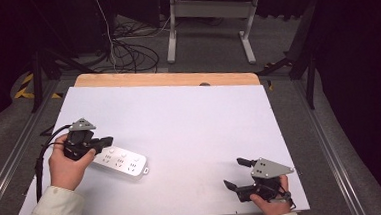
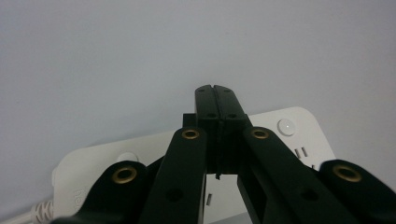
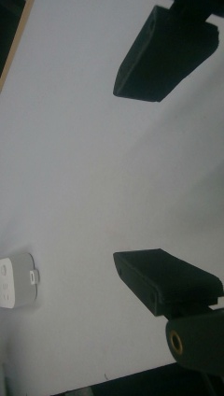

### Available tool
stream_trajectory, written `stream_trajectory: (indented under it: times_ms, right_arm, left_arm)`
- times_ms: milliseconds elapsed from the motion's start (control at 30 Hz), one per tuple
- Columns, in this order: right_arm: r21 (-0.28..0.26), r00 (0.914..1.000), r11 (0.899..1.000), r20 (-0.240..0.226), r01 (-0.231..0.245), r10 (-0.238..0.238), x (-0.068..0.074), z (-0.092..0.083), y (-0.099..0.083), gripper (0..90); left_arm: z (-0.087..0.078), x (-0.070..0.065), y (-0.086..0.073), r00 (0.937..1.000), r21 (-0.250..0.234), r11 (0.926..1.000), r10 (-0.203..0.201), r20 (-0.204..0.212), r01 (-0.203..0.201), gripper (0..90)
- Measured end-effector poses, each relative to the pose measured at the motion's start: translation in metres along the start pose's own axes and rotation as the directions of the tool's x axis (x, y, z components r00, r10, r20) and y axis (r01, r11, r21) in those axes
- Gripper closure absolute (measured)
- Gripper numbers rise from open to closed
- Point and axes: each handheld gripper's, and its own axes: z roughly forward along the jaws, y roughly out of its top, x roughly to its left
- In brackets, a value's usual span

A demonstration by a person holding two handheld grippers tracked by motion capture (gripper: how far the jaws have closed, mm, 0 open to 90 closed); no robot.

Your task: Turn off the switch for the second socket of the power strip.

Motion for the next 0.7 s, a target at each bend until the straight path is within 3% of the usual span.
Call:
stream_trajectory:
  times_ms: [233, 333, 367, 700]
  right_arm:
    - [-0.002, 1.0, 1.0, 0.001, 0.001, -0.001, 0.0, 0.0, 0.0, 17.6]
    - [-0.001, 1.0, 1.0, 0.0, 0.0, 0.0, 0.0, 0.0, 0.0, 17.6]
    - [-0.002, 1.0, 1.0, -0.001, -0.001, 0.001, 0.0, 0.0, 0.0, 17.6]
    - [-0.001, 1.0, 1.0, -0.002, 0.001, -0.001, 0.0, 0.0, 0.0, 17.6]
  left_arm:
    - [0.012, 0.003, -0.002, 0.9992, 0.064, 0.9974, -0.031, -0.027, 0.032, 90.0]
    - [0.016, 0.003, -0.003, 0.9986, 0.092, 0.9955, -0.018, -0.05, 0.022, 90.0]
    - [0.019, 0.003, -0.003, 0.9977, 0.107, 0.9942, 0.007, -0.067, 0.0, 90.0]
    - [0.027, 0.002, -0.005, 0.9962, 0.156, 0.9874, 0.038, -0.079, -0.026, 90.0]
